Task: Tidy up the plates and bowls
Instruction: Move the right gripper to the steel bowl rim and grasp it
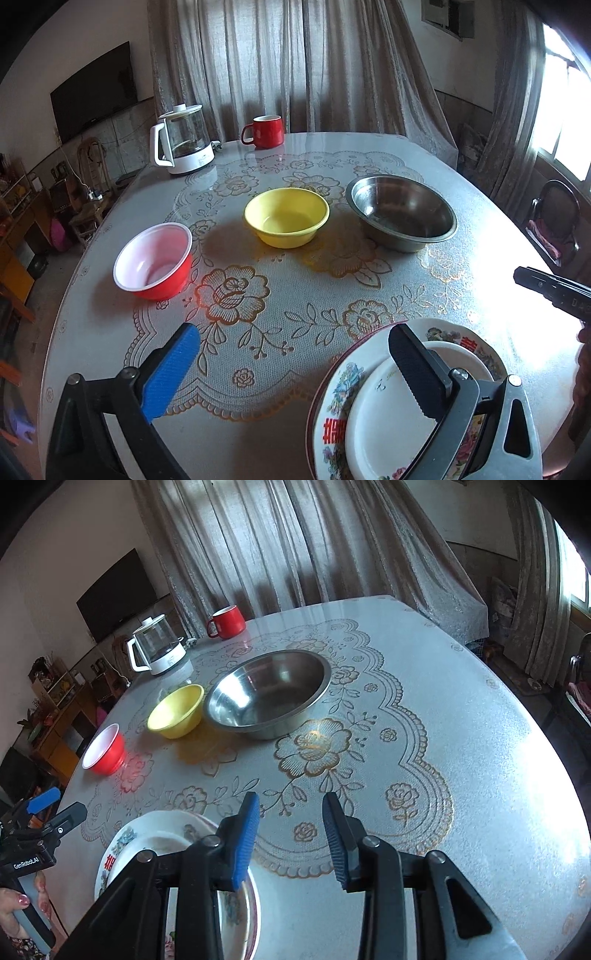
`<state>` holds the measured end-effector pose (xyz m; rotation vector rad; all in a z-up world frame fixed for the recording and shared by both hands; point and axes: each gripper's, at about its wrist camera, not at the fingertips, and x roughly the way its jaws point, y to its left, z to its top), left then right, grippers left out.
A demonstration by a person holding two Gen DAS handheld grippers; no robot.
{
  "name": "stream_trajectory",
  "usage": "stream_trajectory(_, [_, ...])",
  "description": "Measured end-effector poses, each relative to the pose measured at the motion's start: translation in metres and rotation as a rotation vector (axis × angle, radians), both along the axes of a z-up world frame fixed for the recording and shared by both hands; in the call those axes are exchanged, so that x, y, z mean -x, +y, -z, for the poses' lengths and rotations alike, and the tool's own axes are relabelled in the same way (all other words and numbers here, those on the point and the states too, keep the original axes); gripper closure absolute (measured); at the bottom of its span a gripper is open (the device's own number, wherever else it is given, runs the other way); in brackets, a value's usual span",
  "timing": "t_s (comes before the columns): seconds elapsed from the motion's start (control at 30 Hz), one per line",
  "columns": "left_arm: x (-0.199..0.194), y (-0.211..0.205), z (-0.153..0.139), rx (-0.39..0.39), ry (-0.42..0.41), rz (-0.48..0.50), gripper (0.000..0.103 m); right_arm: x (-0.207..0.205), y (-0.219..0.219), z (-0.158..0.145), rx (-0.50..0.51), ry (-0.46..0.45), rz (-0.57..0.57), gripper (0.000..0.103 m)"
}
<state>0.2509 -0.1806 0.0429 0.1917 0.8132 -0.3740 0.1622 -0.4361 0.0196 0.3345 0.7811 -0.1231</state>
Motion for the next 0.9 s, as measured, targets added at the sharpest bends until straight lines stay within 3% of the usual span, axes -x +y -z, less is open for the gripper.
stream_trajectory(0.37, [-0.054,-0.028,0.005,0.077,0.123,0.011,0.000,-0.061,-0.045,0.006,-0.049,-0.004,0.018,0.063])
stream_trajectory(0.47, [-0.064,-0.033,0.006,0.090,0.130,0.011,0.000,-0.083,-0.055,0.011,-0.105,0.008,0.015,0.063])
stream_trajectory(0.7, [-0.086,-0.046,0.012,0.101,0.160,0.010,0.000,-0.136,-0.080,0.026,-0.135,0.034,0.088,0.063])
stream_trajectory(0.9, [-0.103,-0.062,0.021,0.103,0.174,0.012,0.000,-0.169,-0.095,0.052,-0.247,0.080,0.094,0.063])
